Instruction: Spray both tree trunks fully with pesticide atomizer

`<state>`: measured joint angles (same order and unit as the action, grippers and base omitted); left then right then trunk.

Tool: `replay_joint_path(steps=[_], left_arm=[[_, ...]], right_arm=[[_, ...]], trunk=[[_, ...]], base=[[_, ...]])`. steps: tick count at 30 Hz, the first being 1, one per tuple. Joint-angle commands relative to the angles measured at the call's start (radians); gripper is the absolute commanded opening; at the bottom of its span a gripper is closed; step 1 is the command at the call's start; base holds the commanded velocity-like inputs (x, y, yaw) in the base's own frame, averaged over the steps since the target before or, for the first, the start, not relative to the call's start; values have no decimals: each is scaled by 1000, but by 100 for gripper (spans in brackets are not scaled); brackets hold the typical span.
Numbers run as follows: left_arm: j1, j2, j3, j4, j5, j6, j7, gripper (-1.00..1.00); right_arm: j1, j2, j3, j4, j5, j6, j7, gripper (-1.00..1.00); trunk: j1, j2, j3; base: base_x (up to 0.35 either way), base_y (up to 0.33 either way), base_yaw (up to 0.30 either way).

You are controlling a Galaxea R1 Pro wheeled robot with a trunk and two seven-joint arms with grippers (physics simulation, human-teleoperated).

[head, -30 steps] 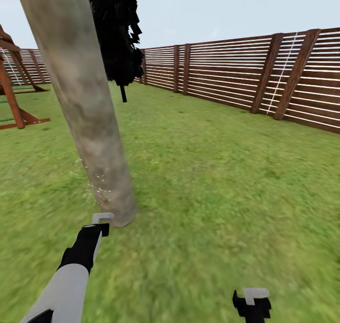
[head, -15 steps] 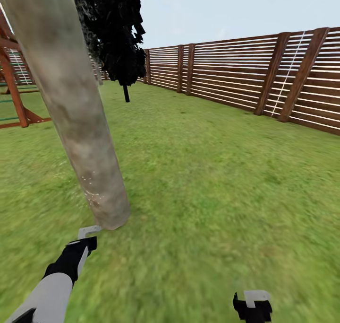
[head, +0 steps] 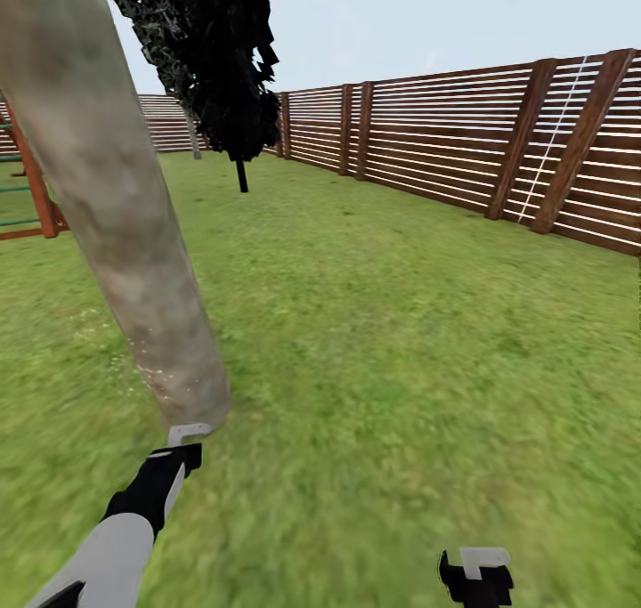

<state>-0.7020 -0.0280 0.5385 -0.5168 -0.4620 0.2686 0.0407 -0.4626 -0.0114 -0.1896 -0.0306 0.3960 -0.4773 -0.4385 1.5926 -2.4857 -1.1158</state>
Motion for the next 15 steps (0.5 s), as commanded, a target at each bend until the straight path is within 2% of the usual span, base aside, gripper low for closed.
replay_joint_path(steps=[1,2,5,6,7,10,13,15], left_arm=[[-1,9,7,-11,-4,4,-1,-100],[-1,18,7,-13,-4,5,-1,-100],[1,73,9,-10,0,6,1,-100],[1,85,9,-9,2,6,1,-100],[1,85,8,-9,4,5,1,-100],[1,79,10,-10,6,5,1,-100],[1,26,5,-3,5,-4,43,-100],[1,7,3,-8,5,-9,78,-100]], right_arm=[[-1,0,-8,1,10,-3,-3,100],[-1,-1,-8,1,10,-3,-3,100],[-1,-1,-8,1,10,-3,-3,100],[-1,0,-8,1,10,-2,-3,100],[-1,0,-8,1,10,-3,-3,100],[-1,1,-8,1,10,-3,-3,100],[-1,0,-8,1,10,-3,-2,100],[-1,1,-8,1,10,-3,-2,100]], trunk=[[0,0,-1],[0,0,-1],[0,0,-1],[0,0,-1],[0,0,-1],[0,0,-1],[0,0,-1],[0,0,-1]], base=[[0,-276,0],[0,-275,0],[15,-275,107],[141,-247,238],[198,-218,260],[229,-198,271],[242,-188,273],[244,-184,175]])
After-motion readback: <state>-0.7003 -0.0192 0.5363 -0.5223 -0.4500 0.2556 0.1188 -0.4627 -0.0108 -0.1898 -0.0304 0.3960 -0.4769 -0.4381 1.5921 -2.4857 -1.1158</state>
